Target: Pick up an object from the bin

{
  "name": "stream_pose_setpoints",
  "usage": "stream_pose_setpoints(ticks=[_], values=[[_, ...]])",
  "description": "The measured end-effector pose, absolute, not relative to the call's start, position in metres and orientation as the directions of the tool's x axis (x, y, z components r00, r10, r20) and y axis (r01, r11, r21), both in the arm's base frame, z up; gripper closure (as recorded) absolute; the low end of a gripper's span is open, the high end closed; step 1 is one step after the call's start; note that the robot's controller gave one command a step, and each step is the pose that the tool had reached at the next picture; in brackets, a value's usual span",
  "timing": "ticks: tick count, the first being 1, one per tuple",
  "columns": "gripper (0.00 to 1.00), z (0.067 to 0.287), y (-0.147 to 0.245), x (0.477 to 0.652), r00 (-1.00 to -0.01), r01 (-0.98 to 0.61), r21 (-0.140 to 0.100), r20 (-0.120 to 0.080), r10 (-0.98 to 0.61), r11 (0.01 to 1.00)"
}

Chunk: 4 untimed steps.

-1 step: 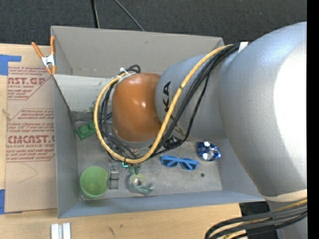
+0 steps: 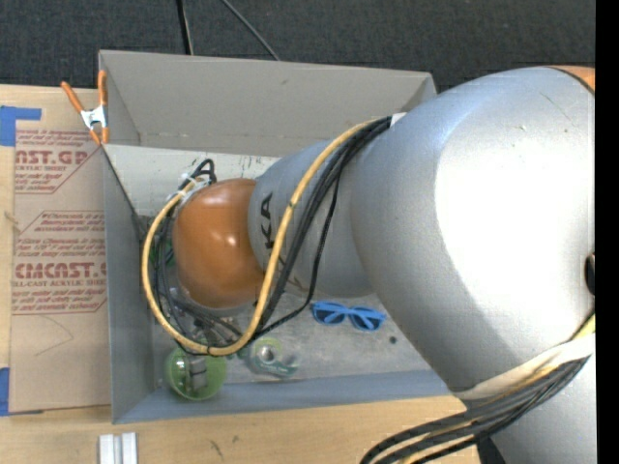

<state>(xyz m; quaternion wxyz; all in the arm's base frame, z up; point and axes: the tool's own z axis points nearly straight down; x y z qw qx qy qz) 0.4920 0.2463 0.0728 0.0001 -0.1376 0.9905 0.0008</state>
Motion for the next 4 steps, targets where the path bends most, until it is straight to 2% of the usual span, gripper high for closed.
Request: stream_pose_setpoints(ticks=[1,2,3,4], values=[[1.00,0.075,0.246,0.493,-0.963,-0.271,0.003,-0.003,-0.271,0.963],[1.00,0.078,0.195,0.494,-0.749,-0.662,-0.005,-0.034,-0.662,0.749],[1.00,0.193,0.204,0.496,-0.726,-0.688,-0.003,-0.010,-0.688,0.726],[1.00,0.243,0.197,0.499,-0.743,-0.669,-0.003,-0.008,-0.669,0.743]])
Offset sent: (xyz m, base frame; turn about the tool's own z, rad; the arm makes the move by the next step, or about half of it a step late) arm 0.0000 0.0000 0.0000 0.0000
